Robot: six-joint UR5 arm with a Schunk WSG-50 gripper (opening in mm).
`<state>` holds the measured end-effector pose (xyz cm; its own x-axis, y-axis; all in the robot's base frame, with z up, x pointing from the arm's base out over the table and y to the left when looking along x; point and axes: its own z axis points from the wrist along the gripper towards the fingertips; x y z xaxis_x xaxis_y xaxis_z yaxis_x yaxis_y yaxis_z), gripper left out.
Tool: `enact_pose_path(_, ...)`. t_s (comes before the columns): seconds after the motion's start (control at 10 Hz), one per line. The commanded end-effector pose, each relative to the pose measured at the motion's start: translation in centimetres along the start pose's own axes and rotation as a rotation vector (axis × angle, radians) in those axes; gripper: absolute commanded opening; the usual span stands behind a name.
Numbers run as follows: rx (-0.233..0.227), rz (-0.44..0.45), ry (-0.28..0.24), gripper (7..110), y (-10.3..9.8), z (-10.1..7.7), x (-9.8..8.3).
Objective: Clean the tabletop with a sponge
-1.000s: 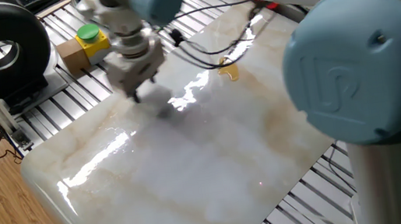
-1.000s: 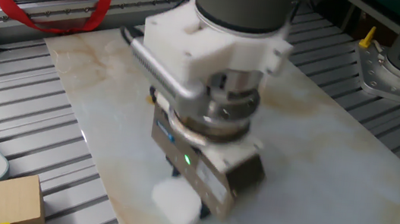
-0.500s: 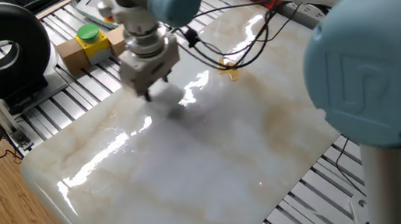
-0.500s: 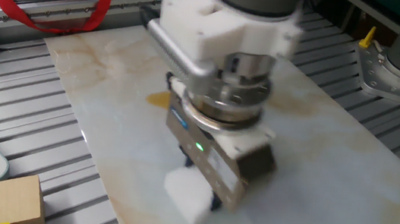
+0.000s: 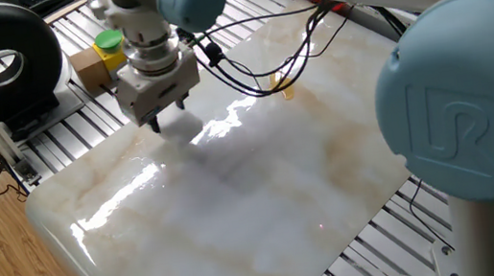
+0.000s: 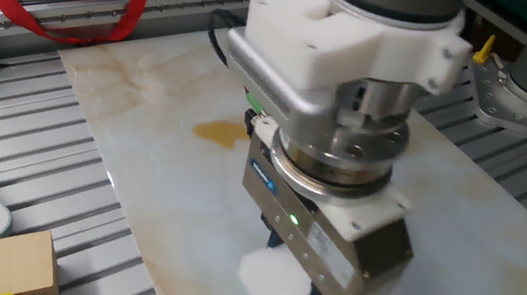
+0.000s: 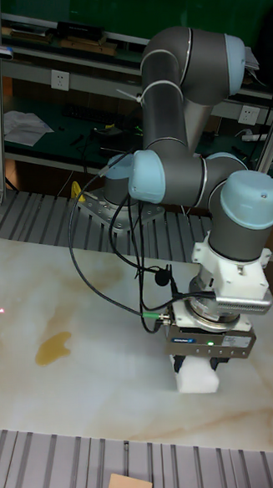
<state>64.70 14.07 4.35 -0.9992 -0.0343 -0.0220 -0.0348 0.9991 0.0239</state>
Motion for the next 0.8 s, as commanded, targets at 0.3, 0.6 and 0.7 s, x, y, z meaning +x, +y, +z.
enact_pose_path(0.3,-0.192,-0.345,0.005,7,5.1,-0.8,0.9)
enact_pose_path(0.6,0.01,-0.195,-0.014,7,0.3,-0.4,-0.4)
enact_pose_path(0.7,-0.018,-0.188,-0.017,7,1.0,-0.4,-0.5)
